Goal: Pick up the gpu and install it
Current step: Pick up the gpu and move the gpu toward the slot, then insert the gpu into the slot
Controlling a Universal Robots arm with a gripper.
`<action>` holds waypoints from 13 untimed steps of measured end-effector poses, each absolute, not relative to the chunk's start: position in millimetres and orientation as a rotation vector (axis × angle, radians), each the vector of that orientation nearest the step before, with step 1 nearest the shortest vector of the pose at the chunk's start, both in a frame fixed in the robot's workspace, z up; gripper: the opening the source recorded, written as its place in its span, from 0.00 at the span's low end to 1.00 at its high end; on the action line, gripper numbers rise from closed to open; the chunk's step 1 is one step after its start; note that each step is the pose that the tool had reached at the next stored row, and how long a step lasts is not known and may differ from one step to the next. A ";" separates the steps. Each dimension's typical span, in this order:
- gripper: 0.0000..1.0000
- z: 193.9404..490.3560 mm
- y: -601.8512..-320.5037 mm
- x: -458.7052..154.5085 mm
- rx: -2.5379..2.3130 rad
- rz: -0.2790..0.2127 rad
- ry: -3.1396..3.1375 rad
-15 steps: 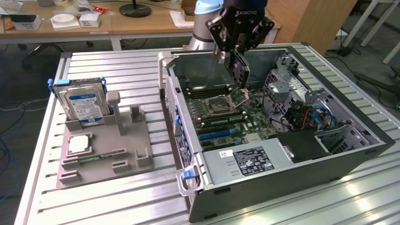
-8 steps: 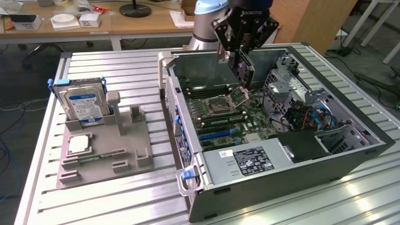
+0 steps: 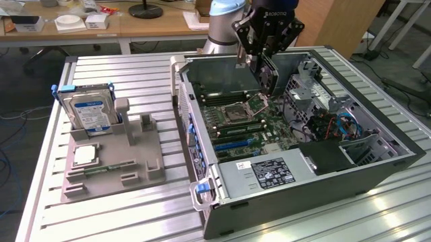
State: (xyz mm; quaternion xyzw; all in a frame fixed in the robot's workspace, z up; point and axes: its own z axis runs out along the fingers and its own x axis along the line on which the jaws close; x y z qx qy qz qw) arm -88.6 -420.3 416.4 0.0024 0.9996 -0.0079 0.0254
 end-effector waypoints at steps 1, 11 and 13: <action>0.27 416.4 -420.2 -88.6 0.007 -0.024 3.091; 0.27 416.4 -420.2 -88.6 0.007 -0.024 3.091; 0.27 416.4 -420.2 -88.6 0.007 -0.024 3.091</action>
